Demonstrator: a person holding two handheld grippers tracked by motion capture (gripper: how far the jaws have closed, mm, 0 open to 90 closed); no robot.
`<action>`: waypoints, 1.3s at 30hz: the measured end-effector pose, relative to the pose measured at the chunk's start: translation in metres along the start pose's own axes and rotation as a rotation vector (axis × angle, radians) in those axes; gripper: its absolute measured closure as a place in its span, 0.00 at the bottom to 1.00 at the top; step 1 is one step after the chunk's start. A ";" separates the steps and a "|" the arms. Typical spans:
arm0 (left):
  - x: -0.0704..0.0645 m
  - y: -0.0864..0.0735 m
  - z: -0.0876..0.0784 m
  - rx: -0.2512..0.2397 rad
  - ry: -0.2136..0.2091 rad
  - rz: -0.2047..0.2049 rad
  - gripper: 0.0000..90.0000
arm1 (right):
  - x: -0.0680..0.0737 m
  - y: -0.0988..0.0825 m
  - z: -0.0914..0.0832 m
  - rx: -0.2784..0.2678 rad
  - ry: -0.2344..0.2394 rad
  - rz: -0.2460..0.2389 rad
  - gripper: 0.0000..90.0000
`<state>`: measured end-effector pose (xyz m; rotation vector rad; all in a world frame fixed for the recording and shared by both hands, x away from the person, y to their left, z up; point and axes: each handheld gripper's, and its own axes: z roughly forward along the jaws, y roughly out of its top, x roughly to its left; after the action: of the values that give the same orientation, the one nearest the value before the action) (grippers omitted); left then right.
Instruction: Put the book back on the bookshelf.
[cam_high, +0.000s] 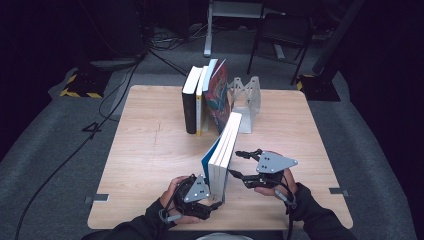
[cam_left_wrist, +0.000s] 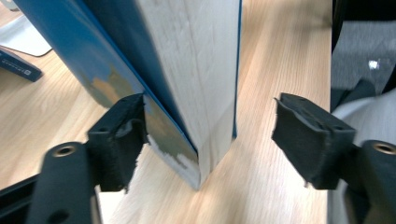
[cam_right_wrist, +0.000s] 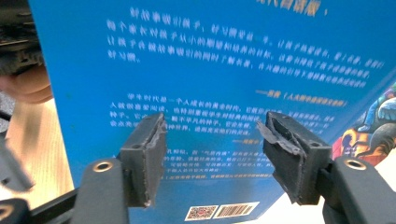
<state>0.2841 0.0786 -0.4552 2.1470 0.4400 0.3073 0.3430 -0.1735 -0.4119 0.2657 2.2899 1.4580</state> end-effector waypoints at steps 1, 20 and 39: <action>-0.001 0.000 0.002 -0.002 0.010 -0.009 0.24 | 0.000 -0.002 0.002 -0.001 -0.005 0.005 0.41; 0.000 0.003 0.014 -0.115 0.175 -0.120 0.41 | -0.004 -0.013 0.010 0.014 -0.012 0.045 0.33; 0.047 -0.021 -0.036 -0.044 0.049 -0.020 0.63 | -0.025 -0.030 0.002 0.056 -0.034 0.065 0.33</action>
<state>0.3090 0.1363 -0.4494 2.0945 0.4779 0.3562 0.3679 -0.1938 -0.4337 0.3819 2.3169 1.4111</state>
